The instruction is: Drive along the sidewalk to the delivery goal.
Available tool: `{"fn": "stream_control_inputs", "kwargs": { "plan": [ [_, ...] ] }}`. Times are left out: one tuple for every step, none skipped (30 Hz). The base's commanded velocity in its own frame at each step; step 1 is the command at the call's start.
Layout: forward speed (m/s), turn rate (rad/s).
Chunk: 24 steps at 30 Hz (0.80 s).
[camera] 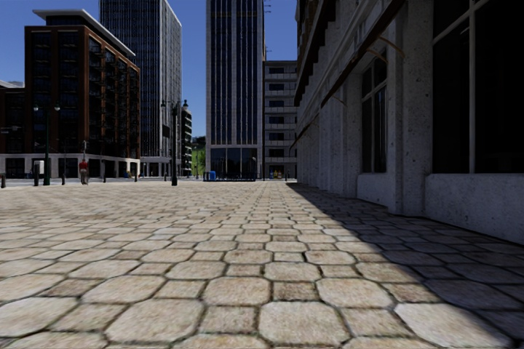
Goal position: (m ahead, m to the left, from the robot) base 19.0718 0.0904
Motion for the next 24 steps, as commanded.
{"fn": "stream_control_inputs", "kwargs": {
  "plan": [
    [2.0,0.0],
    [2.0,0.0],
    [2.0,0.0],
    [2.0,0.0],
    [2.0,0.0],
    [2.0,0.0],
    [2.0,0.0],
    [2.0,0.0],
    [2.0,0.0],
    [2.0,0.0],
    [2.0,0.0],
    [2.0,0.0],
    [2.0,0.0],
    [2.0,0.0],
    [2.0,0.0],
    [2.0,0.0],
    [2.0,0.0],
    [2.0,0.0],
    [2.0,0.0],
    [2.0,0.0],
    [2.0,0.0],
    [2.0,0.0],
    [2.0,0.0],
    [2.0,0.0]
  ]
}}
